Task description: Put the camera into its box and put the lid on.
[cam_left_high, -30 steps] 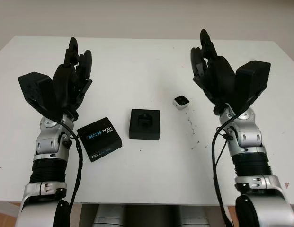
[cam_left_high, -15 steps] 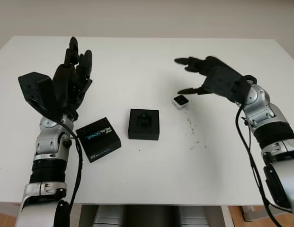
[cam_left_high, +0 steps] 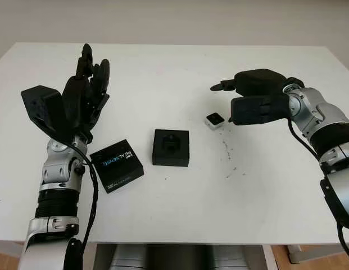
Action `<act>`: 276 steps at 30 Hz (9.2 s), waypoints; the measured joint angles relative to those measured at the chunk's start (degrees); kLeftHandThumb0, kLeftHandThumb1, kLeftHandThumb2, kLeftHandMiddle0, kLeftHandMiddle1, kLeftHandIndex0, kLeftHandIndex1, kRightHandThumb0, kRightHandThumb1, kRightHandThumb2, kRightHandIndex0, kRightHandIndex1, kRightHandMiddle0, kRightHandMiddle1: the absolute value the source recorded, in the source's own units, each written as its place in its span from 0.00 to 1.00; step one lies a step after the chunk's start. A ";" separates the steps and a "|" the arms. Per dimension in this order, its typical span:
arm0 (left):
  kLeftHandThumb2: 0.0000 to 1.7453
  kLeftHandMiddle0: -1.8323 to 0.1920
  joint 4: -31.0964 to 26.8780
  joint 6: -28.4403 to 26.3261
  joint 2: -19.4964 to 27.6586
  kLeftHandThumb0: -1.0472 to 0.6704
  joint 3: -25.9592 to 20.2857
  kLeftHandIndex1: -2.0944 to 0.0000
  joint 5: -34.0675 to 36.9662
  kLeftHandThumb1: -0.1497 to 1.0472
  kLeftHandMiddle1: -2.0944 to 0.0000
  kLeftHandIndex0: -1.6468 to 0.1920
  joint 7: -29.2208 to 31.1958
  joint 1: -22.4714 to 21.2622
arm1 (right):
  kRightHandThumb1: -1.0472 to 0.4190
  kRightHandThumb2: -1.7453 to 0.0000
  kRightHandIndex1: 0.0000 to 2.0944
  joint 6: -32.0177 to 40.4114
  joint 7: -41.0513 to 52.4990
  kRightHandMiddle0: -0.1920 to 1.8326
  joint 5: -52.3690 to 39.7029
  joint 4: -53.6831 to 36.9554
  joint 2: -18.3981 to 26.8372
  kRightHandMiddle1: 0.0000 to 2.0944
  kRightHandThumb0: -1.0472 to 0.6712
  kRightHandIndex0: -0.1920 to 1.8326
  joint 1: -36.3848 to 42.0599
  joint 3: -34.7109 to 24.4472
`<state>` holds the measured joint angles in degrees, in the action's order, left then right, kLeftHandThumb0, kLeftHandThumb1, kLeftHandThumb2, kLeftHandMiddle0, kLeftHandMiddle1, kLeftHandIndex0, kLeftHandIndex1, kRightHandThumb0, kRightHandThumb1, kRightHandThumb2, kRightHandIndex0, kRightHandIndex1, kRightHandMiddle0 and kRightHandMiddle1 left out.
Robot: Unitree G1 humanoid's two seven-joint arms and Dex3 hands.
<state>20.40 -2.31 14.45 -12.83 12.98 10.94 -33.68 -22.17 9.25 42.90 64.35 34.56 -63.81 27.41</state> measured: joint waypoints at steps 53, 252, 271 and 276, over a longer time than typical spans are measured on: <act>0.27 1.00 6.15 3.25 1.19 0.22 -0.13 1.00 0.00 1.00 0.98 1.00 1.68 -1.78 | 0.11 0.97 0.03 -1.46 -10.75 0.37 1.05 6.85 -4.11 0.04 0.40 0.30 1.35 4.53; 0.23 1.00 3.43 0.32 0.66 0.24 -1.00 1.00 0.58 1.00 0.98 1.00 2.18 -1.61 | 0.09 0.97 0.03 25.18 10.30 0.23 -44.44 -36.27 -26.92 0.84 0.35 0.20 33.85 -22.68; 0.24 1.00 2.45 0.15 0.17 0.24 -1.05 1.00 0.71 1.00 0.99 1.00 2.15 -1.33 | 0.11 0.97 0.03 18.99 11.01 0.27 -39.39 -34.03 -25.40 0.84 0.34 0.23 33.30 -21.10; 0.24 1.00 2.43 0.15 0.17 0.25 -1.07 1.00 0.71 1.00 0.99 1.00 2.14 -1.31 | 0.11 0.97 0.03 17.38 10.76 0.27 -36.82 -34.04 -23.80 0.84 0.33 0.23 33.30 -20.30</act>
<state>22.83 -2.16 14.62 -13.90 13.68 13.08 -34.99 -4.78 20.01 6.08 30.31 10.77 -30.51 7.12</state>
